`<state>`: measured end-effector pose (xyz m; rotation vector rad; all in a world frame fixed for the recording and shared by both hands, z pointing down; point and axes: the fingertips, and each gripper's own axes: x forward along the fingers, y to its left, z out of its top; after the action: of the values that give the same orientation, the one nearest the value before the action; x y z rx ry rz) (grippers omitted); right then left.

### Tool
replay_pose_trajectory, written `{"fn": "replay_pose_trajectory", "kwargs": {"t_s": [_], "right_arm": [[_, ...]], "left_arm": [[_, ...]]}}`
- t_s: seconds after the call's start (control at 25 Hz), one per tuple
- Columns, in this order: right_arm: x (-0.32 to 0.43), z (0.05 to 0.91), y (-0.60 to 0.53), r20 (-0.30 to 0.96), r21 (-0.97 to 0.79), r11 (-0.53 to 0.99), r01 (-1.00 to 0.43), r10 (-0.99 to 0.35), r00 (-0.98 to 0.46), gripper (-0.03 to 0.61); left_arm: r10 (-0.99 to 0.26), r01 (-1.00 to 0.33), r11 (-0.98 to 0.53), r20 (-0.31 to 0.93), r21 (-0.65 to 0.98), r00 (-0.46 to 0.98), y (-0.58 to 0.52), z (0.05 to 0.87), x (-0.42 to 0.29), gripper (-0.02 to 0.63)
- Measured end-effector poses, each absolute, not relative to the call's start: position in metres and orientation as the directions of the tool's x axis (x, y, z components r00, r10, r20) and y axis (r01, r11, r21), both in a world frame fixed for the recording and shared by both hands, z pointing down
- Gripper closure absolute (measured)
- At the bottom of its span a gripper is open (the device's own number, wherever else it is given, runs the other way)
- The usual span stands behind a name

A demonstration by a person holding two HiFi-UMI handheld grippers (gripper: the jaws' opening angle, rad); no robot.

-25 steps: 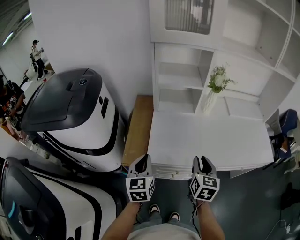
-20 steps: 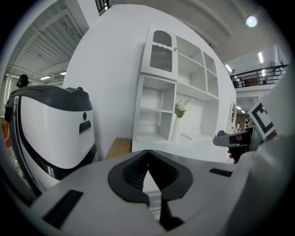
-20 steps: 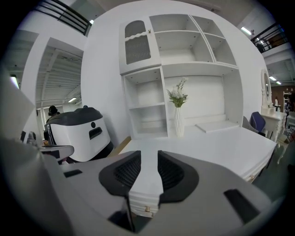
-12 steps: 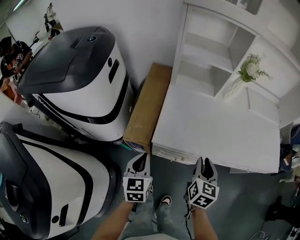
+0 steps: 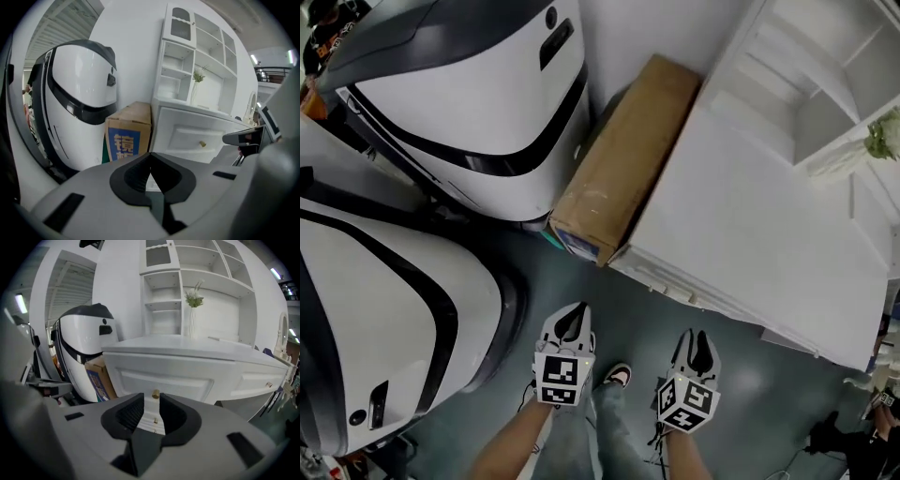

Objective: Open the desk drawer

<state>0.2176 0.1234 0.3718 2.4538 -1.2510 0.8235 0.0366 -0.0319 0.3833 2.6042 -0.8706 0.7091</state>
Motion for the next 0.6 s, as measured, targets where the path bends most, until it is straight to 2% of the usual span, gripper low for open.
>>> {"fn": "replay_pose_trajectory", "kwargs": {"t_s": [0.6], "right_arm": [[0.190,0.543,0.117,0.724,-0.002,-0.472,-0.882,-0.608,0.324,0.463]], "left_arm": [[-0.522,-0.719,-0.681,0.597,0.138,0.609,-0.013,0.545,-0.008,0.597]]}}
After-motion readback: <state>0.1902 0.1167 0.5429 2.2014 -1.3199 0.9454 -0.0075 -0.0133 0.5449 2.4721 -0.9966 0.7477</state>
